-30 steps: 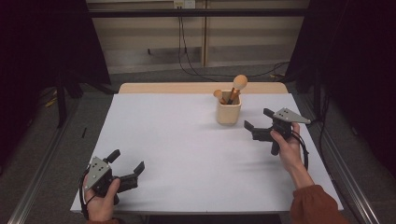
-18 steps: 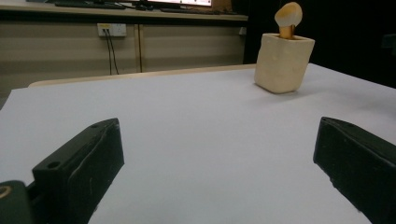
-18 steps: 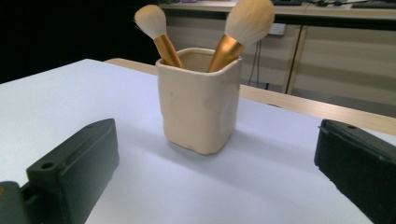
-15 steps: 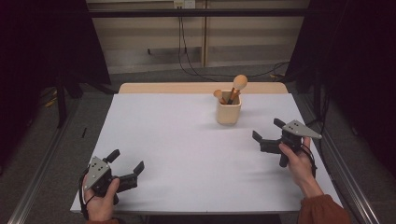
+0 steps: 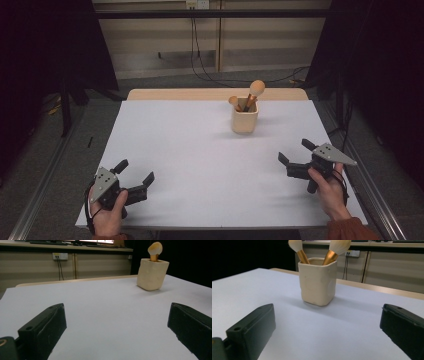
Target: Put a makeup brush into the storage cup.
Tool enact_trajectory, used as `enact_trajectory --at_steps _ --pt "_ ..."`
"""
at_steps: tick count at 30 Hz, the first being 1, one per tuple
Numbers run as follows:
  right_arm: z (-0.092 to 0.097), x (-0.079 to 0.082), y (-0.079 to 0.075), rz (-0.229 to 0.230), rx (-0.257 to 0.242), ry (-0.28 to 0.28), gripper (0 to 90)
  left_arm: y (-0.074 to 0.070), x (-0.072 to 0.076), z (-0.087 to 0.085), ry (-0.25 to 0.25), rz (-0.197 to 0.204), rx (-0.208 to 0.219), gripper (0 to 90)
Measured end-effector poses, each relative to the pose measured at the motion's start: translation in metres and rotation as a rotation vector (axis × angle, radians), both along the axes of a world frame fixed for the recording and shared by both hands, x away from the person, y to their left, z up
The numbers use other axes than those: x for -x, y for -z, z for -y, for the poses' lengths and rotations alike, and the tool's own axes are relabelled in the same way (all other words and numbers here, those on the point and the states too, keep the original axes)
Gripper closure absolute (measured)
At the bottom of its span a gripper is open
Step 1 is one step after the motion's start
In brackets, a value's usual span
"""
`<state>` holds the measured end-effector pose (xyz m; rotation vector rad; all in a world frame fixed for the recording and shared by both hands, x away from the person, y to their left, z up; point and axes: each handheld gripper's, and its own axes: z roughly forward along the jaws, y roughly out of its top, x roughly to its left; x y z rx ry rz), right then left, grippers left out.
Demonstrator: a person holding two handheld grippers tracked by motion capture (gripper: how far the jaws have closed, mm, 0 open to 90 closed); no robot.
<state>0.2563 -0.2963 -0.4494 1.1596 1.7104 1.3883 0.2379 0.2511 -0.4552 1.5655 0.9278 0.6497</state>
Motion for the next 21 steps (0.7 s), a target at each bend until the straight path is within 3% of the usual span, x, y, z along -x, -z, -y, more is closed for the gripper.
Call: enact_trajectory --at_steps 7,13,21 --pt "0.000 0.018 0.009 -0.013 0.006 0.006 0.0 -0.001 0.002 0.001 0.001 0.006 0.003 1.9" --pt "0.003 0.034 0.007 0.016 0.001 0.014 0.0 -0.001 0.003 0.000 -0.003 0.007 0.006 2.0" --pt "0.006 0.044 0.012 0.019 0.008 0.005 0.0 -0.002 0.006 0.000 -0.008 0.010 -0.003 1.9"
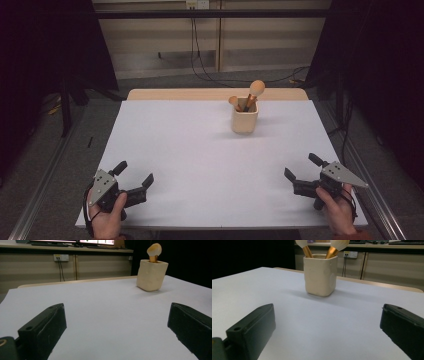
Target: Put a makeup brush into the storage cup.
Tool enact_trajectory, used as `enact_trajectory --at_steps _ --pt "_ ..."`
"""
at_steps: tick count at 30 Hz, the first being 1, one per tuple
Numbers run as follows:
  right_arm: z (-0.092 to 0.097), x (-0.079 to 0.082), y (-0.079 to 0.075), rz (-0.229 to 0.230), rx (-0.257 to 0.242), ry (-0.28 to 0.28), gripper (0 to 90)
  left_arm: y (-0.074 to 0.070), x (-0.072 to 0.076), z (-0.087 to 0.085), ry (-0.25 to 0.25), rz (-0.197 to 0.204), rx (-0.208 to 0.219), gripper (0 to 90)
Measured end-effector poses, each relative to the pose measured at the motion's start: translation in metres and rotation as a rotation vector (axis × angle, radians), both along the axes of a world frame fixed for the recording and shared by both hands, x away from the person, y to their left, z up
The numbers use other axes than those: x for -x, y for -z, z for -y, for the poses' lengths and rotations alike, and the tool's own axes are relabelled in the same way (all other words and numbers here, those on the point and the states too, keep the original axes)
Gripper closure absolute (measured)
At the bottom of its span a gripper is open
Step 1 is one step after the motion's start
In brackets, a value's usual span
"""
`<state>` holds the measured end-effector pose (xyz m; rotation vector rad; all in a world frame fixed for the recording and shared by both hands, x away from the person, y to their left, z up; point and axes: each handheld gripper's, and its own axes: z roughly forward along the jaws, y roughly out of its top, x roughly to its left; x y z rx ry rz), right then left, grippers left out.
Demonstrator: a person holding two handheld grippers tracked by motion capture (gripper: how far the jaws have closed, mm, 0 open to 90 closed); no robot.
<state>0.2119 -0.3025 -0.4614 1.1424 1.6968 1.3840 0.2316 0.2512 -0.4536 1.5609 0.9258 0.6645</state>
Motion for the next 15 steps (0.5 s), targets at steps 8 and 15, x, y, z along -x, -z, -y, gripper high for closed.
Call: enact_trajectory --at_steps 8,15 --pt "-0.0009 -0.0015 0.0013 -0.001 0.004 -0.008 0.0 -0.0001 0.0021 -0.0010 -0.001 0.000 0.002 1.9" --pt "-0.0008 -0.0021 0.0022 -0.010 -0.004 -0.014 0.0 0.0002 0.0005 -0.0006 0.002 -0.003 -0.008 1.9"
